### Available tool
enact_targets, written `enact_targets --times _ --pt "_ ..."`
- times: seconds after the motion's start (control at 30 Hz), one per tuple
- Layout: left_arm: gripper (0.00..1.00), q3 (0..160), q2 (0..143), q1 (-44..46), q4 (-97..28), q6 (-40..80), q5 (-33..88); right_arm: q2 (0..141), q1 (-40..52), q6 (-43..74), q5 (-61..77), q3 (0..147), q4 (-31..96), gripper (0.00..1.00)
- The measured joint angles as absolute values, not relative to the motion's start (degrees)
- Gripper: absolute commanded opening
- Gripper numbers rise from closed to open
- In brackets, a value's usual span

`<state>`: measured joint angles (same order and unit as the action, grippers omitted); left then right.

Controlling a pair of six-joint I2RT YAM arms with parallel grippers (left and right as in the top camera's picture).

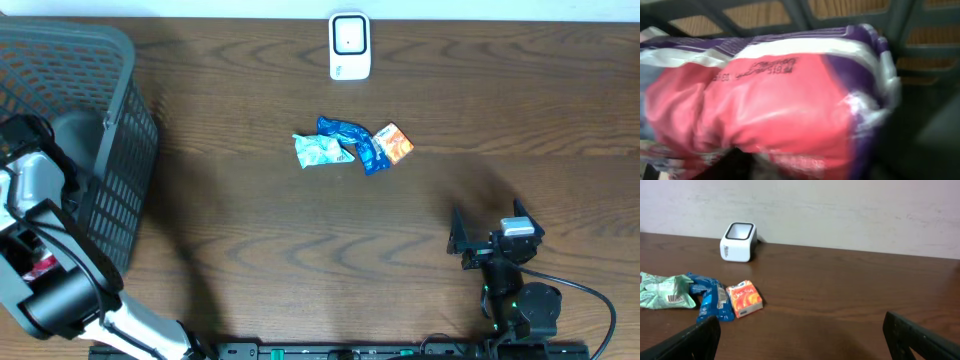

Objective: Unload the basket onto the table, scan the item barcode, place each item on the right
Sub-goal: 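Reach the left gripper into the basket and grasp the red-purple pack, then carry the red-purple pack out and drop it left of the items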

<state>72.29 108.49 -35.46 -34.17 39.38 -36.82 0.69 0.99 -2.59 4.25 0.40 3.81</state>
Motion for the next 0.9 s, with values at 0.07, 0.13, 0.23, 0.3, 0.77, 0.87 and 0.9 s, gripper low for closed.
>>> enact_targets --times 0.07,0.13,0.23,0.3,0.77,0.87,0.9 --pt "0.08 72.3 109.1 -35.5 -34.0 39.2 -36.6 0.7 1.0 -2.6 4.2 0.4 3.8 0.99" --pt "0.07 72.3 109.1 -35.4 -33.8 39.1 -36.3 0.7 1.0 -2.6 4.2 0.4 3.8 0.99" --pt "0.07 72.3 108.7 -35.4 -34.3 39.1 -36.1 0.7 1.0 -2.6 4.2 0.4 3.8 0.99" --pt "0.07 72.2 107.9 -35.3 -35.0 39.2 -35.3 0.7 1.0 -2.6 4.2 0.4 3.8 0.99" --pt "0.07 71.0 78.9 -24.5 -37.4 39.2 -19.4 0.7 1.0 -2.6 4.2 0.4 3.8 0.99" --pt "0.07 71.0 71.8 -20.3 -37.2 39.2 -18.9 0.7 1.0 -2.6 4.2 0.4 3.8 0.99" --pt "0.07 71.0 69.9 -18.8 -37.0 39.2 -18.8 0.7 1.0 -2.6 4.2 0.4 3.8 0.99"
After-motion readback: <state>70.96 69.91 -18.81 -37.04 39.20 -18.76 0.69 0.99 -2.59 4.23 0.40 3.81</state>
